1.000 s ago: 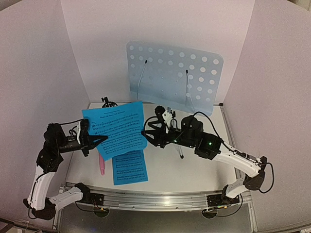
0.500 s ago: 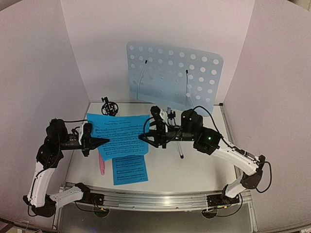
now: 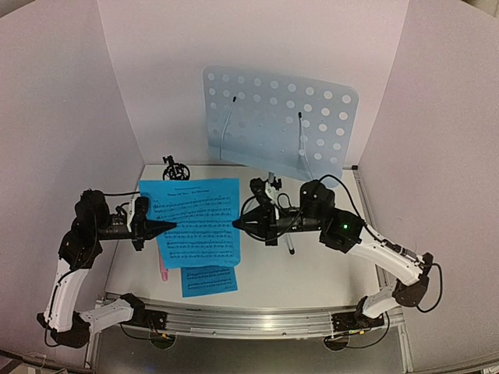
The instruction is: Set up the instrument practice props
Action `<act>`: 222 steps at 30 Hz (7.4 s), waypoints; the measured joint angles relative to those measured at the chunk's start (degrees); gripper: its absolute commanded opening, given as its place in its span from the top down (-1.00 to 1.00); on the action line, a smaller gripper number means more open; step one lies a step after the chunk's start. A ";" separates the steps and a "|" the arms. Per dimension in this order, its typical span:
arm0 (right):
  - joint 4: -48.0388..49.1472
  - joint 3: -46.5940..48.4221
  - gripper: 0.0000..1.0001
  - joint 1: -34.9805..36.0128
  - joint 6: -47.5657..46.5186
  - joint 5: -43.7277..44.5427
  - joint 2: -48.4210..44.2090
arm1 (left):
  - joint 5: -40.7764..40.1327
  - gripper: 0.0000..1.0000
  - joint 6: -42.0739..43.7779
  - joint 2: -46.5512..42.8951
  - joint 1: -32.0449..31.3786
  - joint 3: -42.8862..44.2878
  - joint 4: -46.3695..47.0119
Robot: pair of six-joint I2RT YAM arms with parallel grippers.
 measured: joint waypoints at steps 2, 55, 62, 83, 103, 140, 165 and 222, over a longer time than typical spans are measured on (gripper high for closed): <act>0.07 -0.29 1.00 0.03 0.23 -0.04 -0.24 | -0.03 1.00 0.00 0.00 0.00 0.00 0.00; 0.98 0.98 1.00 -0.09 0.71 1.23 0.72 | 4.60 1.00 -6.76 2.02 0.11 -0.07 4.99; 2.78 0.27 1.00 -0.09 2.10 5.07 -0.34 | 2.85 0.51 -12.56 2.12 0.11 -0.06 8.40; 5.79 0.65 1.00 -0.13 7.46 12.88 -4.06 | -2.14 1.00 -16.04 4.80 0.11 0.76 18.78; 1.76 28.77 1.00 -0.38 9.48 41.48 0.30 | -13.06 -0.19 -16.16 10.92 0.11 2.96 40.47; 2.70 23.56 1.00 -0.37 20.62 53.16 2.14 | -25.40 -0.07 11.63 31.36 -6.27 13.05 54.48; 5.19 20.78 1.00 -0.37 20.23 55.87 0.27 | -33.48 0.64 -7.14 46.03 -7.66 35.22 32.62; 37.02 37.17 1.00 -0.39 11.14 68.16 14.42 | -23.97 1.00 -14.38 40.50 -6.58 21.18 49.05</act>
